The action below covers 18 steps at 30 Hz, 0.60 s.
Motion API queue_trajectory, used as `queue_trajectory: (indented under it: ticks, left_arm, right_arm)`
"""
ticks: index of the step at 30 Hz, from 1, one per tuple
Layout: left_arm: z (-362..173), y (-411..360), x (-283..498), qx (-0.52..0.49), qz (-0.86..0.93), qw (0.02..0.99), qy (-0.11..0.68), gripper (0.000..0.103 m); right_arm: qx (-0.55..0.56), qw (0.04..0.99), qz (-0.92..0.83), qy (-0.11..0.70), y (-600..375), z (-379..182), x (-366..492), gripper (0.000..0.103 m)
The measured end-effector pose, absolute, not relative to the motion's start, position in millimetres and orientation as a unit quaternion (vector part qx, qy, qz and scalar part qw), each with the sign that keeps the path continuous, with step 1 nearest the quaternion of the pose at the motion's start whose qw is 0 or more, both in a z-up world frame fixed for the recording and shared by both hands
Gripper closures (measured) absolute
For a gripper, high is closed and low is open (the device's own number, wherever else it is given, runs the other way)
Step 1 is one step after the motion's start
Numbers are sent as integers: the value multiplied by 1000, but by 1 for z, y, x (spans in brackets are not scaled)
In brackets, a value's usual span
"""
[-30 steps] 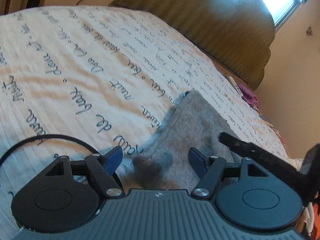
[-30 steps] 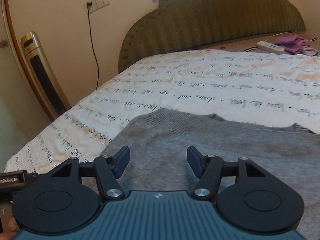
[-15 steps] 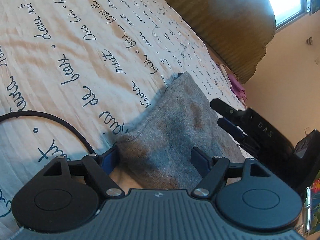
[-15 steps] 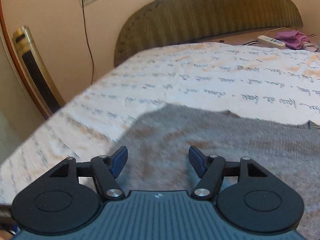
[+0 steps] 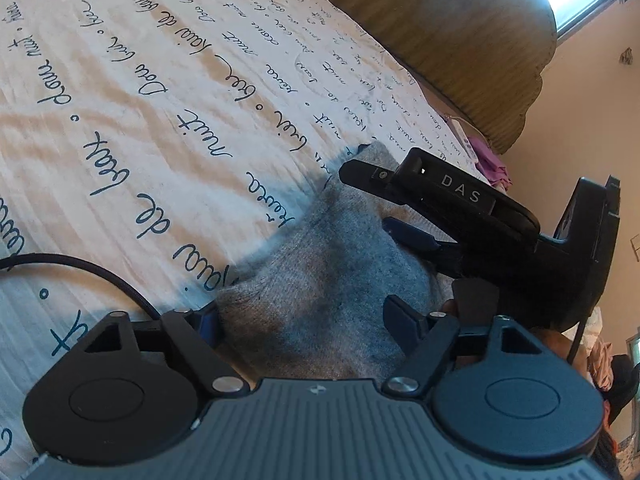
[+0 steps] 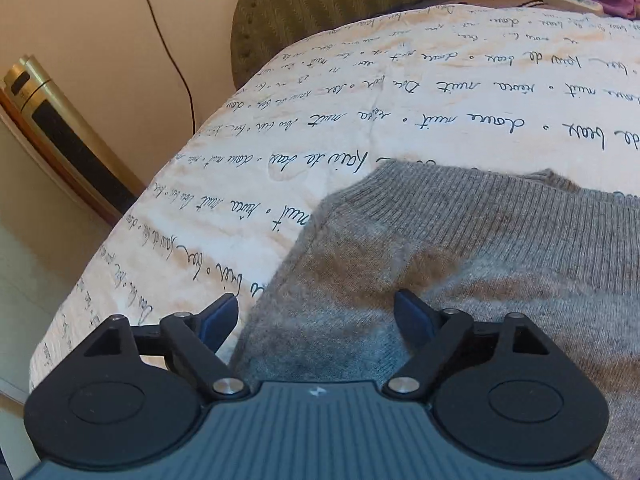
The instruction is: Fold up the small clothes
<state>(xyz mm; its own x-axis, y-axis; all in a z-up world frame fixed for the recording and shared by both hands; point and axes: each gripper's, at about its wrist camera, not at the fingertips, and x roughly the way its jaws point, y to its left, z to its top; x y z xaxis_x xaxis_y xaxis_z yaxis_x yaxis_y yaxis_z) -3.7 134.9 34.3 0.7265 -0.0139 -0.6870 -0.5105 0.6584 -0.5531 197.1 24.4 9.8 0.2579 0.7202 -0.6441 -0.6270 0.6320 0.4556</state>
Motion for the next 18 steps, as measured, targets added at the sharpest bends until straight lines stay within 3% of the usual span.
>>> queue_trajectory:
  ticks: [3, 7, 12, 18]
  left_arm:
    - [35, 135, -2, -371, 156, 847, 347, 45]
    - [32, 140, 1, -364, 166, 844, 358, 83]
    - [40, 128, 1, -315, 175, 862, 356, 89]
    - [71, 70, 1, -156, 158, 926, 305, 90]
  right_arm:
    - [73, 792, 425, 433, 20, 16, 198, 17]
    - [145, 785, 438, 414, 0, 29, 200, 17]
    - [147, 782, 440, 417, -12, 45, 209, 17]
    - [102, 771, 452, 436, -20, 56, 219, 17]
